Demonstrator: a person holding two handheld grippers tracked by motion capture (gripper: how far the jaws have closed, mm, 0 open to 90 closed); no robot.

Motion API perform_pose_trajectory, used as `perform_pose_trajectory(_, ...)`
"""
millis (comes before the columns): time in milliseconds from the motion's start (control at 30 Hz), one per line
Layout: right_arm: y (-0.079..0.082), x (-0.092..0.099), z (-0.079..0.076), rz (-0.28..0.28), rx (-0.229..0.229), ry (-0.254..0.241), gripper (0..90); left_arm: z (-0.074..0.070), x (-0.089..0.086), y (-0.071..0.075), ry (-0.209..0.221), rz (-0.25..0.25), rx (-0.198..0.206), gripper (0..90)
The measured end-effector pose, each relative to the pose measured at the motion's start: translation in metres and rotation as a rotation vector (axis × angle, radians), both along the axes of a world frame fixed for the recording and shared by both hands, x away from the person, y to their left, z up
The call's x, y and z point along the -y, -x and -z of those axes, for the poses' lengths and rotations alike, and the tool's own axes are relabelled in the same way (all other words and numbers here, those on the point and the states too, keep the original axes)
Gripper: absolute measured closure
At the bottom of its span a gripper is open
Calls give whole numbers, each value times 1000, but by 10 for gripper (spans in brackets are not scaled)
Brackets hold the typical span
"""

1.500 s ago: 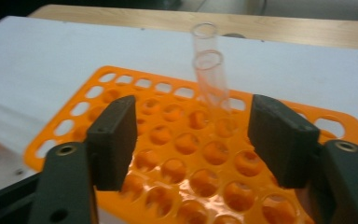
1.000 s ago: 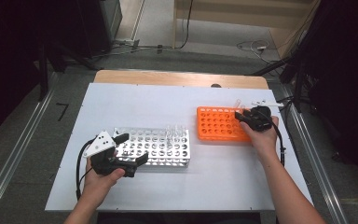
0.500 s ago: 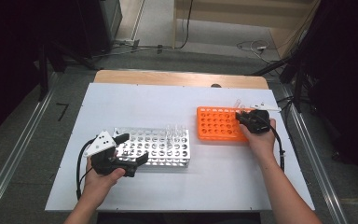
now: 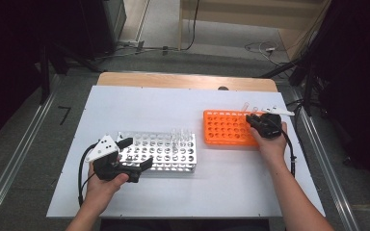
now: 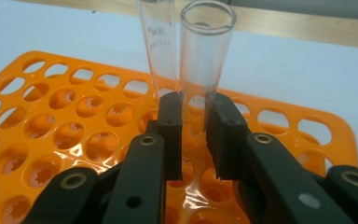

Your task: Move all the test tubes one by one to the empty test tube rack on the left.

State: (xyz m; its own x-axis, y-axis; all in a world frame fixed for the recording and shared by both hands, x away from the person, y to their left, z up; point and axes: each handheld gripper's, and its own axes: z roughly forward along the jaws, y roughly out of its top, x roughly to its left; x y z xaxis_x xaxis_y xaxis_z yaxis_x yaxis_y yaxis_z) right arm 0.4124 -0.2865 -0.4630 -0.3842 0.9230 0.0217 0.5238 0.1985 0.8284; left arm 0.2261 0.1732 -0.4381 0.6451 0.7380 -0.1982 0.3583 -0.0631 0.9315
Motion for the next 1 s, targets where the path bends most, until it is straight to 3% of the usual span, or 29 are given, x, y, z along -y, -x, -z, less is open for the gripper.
perform_pose_trajectory(500,23,6,-27,-32,78,-38,742,-1,3,0,-4,10,6,0)
perform_pose_trajectory(1000,73,3,-38,-125,104,-88,743,1,6,-1,-14,21,0,0)
